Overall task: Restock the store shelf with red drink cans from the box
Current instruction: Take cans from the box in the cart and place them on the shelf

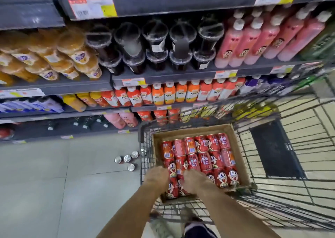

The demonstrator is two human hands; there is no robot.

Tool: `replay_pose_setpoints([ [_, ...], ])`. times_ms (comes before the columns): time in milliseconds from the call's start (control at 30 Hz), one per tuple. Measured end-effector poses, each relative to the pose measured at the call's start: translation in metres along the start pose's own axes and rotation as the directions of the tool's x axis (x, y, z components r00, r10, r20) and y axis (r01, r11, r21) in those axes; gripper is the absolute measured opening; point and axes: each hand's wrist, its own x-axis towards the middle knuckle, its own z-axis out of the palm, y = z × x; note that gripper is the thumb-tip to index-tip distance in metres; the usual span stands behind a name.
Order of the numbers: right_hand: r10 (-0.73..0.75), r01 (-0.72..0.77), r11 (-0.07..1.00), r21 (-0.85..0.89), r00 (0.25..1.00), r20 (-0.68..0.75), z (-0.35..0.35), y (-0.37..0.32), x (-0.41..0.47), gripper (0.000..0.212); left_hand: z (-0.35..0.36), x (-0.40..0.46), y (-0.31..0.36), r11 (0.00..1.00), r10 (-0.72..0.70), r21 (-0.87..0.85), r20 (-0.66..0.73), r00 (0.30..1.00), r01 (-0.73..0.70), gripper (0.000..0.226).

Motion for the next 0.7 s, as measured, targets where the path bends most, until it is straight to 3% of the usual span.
replay_pose_setpoints([
  [233,0.018,-0.021,0.999,0.045,0.998,0.055,0.002,0.02,0.075,0.028,0.007,0.075,0.007,0.996,-0.024,-0.088,0.017,1.0,0.026,0.014],
  [467,0.085,-0.079,0.986,0.144,0.996,-0.033,-0.004,0.026,0.136,0.02,0.026,0.13,-0.004,0.988,-0.094,-0.12,0.042,0.995,0.098,0.017],
  [700,0.18,-0.132,0.917,0.378,0.979,-0.095,-0.008,0.037,0.183,0.016,0.038,0.17,-0.003,0.879,-0.305,-0.385,-0.002,0.952,0.281,0.019],
])
